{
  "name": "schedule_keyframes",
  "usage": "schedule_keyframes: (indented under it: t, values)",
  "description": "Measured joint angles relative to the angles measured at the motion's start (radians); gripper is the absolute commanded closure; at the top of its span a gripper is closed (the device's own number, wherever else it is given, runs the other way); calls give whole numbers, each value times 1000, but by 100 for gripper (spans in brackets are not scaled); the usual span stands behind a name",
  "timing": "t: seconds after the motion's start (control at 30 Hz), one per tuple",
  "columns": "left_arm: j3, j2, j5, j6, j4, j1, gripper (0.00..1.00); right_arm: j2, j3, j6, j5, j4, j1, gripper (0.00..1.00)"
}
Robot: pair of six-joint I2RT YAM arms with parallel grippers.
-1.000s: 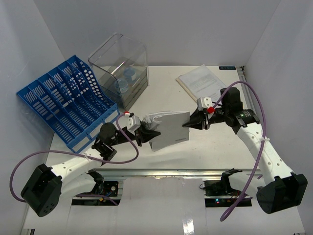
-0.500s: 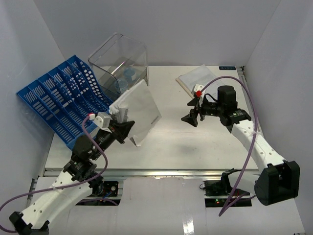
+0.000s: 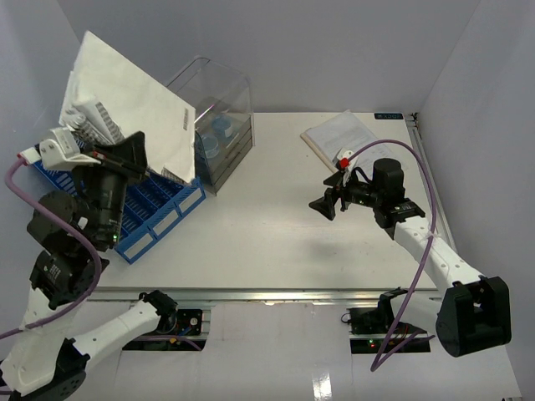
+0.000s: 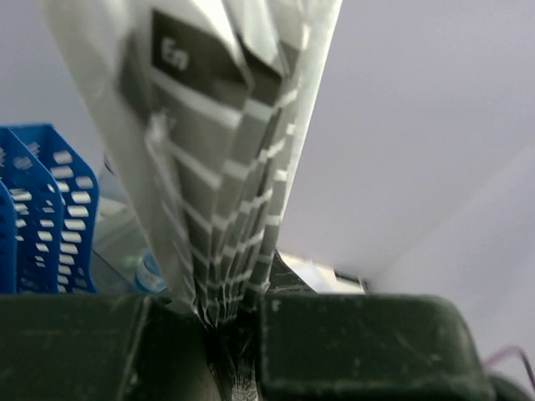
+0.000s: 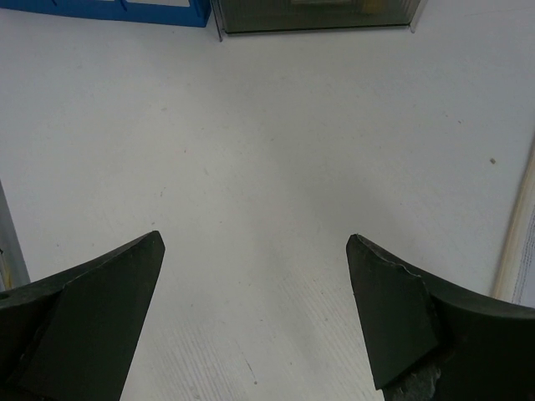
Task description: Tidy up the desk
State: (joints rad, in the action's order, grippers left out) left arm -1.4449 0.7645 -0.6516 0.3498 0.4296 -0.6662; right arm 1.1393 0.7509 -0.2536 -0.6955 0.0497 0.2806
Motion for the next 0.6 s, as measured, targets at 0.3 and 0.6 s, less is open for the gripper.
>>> schedule_keyframes:
  t: [0.3, 0.6]
  values:
    - [-151, 330, -526, -448, -276, 3, 100, 0, -14, 19, 34, 12, 0, 4]
    - [36, 550, -677, -1273, -1121, 33, 100, -1, -15, 29, 45, 14, -9, 4]
